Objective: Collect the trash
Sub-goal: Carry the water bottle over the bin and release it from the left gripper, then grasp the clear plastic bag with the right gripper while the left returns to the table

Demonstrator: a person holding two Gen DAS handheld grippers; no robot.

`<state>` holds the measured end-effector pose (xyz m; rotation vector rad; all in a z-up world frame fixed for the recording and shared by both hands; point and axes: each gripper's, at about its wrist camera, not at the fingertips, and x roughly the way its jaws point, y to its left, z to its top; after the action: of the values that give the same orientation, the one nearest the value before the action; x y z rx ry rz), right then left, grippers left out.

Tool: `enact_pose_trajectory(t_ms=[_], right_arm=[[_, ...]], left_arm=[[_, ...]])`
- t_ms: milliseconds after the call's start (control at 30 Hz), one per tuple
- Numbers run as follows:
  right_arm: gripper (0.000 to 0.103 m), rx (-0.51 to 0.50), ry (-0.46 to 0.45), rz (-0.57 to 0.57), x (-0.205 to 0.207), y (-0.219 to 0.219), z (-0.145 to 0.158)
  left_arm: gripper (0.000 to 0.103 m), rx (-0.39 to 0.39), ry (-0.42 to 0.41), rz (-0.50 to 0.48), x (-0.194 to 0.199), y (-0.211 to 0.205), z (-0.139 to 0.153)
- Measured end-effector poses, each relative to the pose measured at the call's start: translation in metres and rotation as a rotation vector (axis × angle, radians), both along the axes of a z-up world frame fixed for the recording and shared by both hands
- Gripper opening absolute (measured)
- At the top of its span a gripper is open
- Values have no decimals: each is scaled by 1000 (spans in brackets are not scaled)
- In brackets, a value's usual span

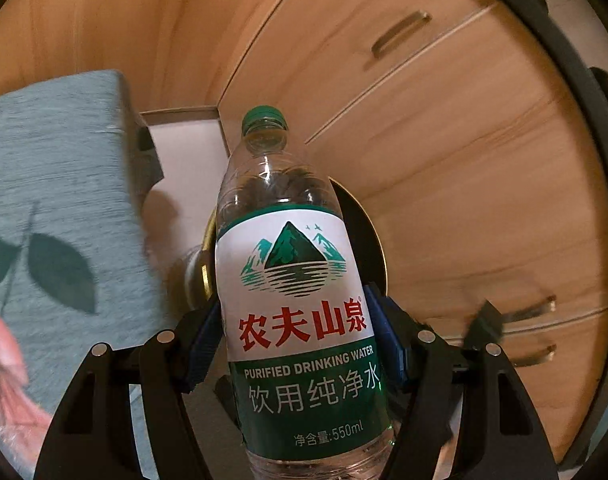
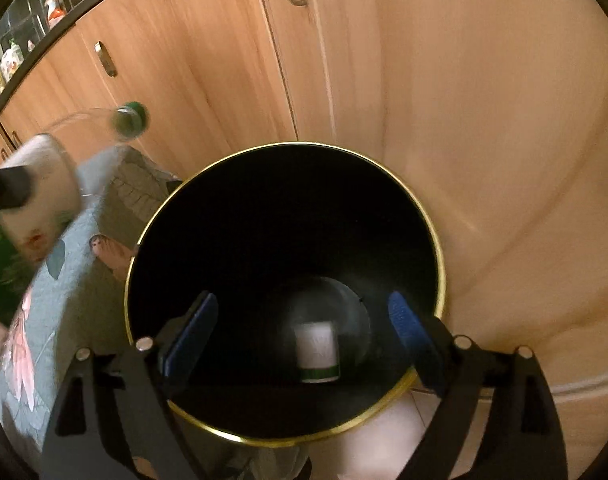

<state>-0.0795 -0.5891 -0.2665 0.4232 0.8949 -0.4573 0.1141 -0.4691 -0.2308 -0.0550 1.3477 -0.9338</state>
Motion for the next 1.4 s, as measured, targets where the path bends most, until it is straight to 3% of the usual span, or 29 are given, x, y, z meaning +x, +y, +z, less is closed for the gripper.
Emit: enact_pose_trajectory(t_ms=[333, 567, 800, 933, 1000, 1133, 1300, 1400], right_arm=[[88, -10, -121, -68, -71, 14, 31], [88, -8, -135, -86, -83, 14, 33], [88, -13, -160, -79, -83, 17, 44], [88, -11, -181, -7, -68, 43, 57], [89, -21, -187, 52, -55, 62, 66], [90, 16, -213, 231, -16, 111, 81], [91, 149, -207, 488, 50, 203, 88], [92, 189, -182, 602, 89, 261, 92]], left_arm=[[63, 62, 30, -94, -3, -64, -52], [64, 134, -4, -119, -7, -90, -85], [66, 136, -2, -65, 3, -67, -76], [78, 142, -75, -16, 2, -18, -44], [89, 144, -113, 8, 0, 18, -29], [94, 149, -214, 77, 2, 104, -2], [94, 118, -247, 262, 17, 238, 18], [95, 146, -282, 449, 35, 336, 20]])
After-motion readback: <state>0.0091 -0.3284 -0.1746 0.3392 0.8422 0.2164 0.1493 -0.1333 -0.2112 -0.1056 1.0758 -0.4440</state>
